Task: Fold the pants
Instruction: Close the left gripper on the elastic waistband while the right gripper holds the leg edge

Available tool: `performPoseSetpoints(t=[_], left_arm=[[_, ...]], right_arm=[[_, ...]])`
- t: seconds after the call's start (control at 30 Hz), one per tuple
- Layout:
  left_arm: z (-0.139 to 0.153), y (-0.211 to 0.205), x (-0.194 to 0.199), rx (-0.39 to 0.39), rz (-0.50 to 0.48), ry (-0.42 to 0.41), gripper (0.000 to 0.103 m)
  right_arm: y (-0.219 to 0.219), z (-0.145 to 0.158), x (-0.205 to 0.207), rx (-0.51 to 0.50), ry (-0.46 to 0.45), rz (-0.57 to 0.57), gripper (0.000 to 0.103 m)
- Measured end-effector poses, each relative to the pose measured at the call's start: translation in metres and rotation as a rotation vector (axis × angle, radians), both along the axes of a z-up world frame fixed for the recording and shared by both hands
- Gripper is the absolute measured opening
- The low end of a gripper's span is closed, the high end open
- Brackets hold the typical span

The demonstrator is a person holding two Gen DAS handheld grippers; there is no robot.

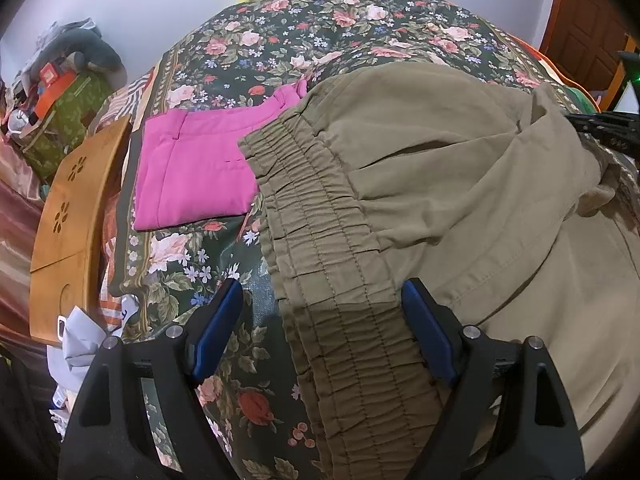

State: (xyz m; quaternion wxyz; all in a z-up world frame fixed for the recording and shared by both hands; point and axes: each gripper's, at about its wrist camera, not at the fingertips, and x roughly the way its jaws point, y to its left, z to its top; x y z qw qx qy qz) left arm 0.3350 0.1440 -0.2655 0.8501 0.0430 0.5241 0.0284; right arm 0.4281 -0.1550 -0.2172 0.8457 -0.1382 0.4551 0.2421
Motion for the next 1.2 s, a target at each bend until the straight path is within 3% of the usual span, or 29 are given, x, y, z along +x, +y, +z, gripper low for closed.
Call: performPoseSetpoints(t=[0.07, 0.13, 0.2, 0.23, 0.37, 0.5, 0.77, 0.87, 1.0, 1.2], left_arm=[[0.002, -0.001, 0.0, -0.016, -0.013, 0.002, 0.074], [0.004, -0.004, -0.001, -0.021, -0.03, 0.003, 0.065], [0.005, -0.009, -0.001, -0.001, -0.046, 0.001, 0.062], [0.005, -0.01, -0.001, 0.002, -0.05, 0.001, 0.06], [0.005, -0.011, -0.002, 0.003, -0.043, 0.0, 0.059], [0.003, -0.009, -0.003, -0.04, -0.032, 0.004, 0.052], [0.003, -0.016, -0.005, 0.002, -0.048, -0.014, 0.05], [0.003, -0.013, -0.005, -0.014, -0.034, -0.023, 0.048], [0.006, -0.015, -0.008, 0.011, -0.029, -0.041, 0.046], [0.008, -0.016, -0.009, 0.079, -0.02, -0.049, 0.046]], right_arm=[[-0.013, 0.012, -0.006, 0.029, 0.004, -0.02, 0.013], [-0.027, 0.026, -0.018, 0.062, -0.006, -0.024, 0.035], [-0.042, 0.037, -0.037, 0.081, -0.036, -0.019, 0.046], [-0.046, 0.04, -0.044, 0.082, -0.044, -0.016, 0.047], [-0.058, 0.033, -0.067, 0.098, 0.019, 0.003, 0.047], [-0.052, 0.009, -0.079, 0.065, 0.054, 0.043, 0.047], [-0.037, -0.007, -0.058, 0.103, 0.04, 0.016, 0.047], [-0.035, -0.008, -0.055, 0.13, 0.042, 0.024, 0.029], [-0.029, -0.01, -0.062, 0.114, 0.035, 0.041, 0.014], [-0.023, -0.011, -0.069, 0.024, 0.0, 0.058, 0.01]])
